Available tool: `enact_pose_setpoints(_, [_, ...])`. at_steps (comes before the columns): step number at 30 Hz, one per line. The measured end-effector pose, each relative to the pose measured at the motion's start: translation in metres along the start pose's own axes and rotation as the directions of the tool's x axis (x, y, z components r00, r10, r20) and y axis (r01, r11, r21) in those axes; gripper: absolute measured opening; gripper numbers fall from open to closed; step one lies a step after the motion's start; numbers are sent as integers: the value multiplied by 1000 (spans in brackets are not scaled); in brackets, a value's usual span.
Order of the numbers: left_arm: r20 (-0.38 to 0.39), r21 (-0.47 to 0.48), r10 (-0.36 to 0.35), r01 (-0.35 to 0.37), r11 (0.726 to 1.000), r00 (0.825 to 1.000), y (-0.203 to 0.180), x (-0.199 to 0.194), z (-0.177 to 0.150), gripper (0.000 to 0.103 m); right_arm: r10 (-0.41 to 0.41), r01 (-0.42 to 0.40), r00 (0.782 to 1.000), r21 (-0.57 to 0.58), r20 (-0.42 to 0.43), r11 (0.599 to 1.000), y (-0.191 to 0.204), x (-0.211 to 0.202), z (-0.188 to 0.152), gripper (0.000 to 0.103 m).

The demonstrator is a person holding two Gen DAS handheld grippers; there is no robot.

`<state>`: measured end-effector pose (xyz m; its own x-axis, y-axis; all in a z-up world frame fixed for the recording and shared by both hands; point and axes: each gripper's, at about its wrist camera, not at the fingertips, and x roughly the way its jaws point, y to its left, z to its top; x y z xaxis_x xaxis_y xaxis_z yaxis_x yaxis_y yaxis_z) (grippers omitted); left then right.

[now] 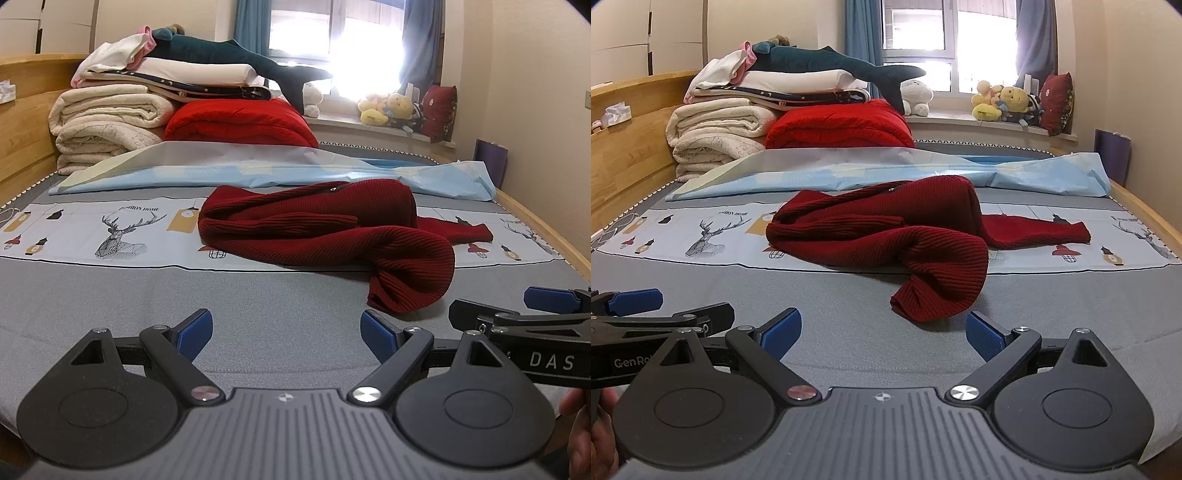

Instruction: Fold small clothes

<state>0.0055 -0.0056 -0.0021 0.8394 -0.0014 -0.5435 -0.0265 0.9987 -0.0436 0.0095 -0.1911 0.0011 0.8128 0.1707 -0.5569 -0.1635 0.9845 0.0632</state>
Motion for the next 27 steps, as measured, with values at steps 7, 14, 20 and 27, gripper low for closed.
enact_pose_setpoints(7, [-2, 0, 2, -2, 1000, 1000, 1, 0, 0, 91, 0, 0, 1000, -1, 10, 1000, 2, 0, 1, 96])
enact_pose_setpoints(14, [7, 18, 22, -22, 1000, 1000, -1, -6, -1, 71, -27, 27, 998, 1, 58, 1000, 0, -6, 6, 86])
enact_pose_setpoints(20, [-7, 23, 1, 0, 1000, 1000, 4, -2, 4, 38, -48, 35, 993, 113, 111, 993, -27, -9, 25, 43])
enact_pose_setpoints(27, [-29, -23, -94, 93, 995, 995, 10, 17, 31, 31, -52, 42, 996, 142, 69, 989, -64, 38, 74, 42])
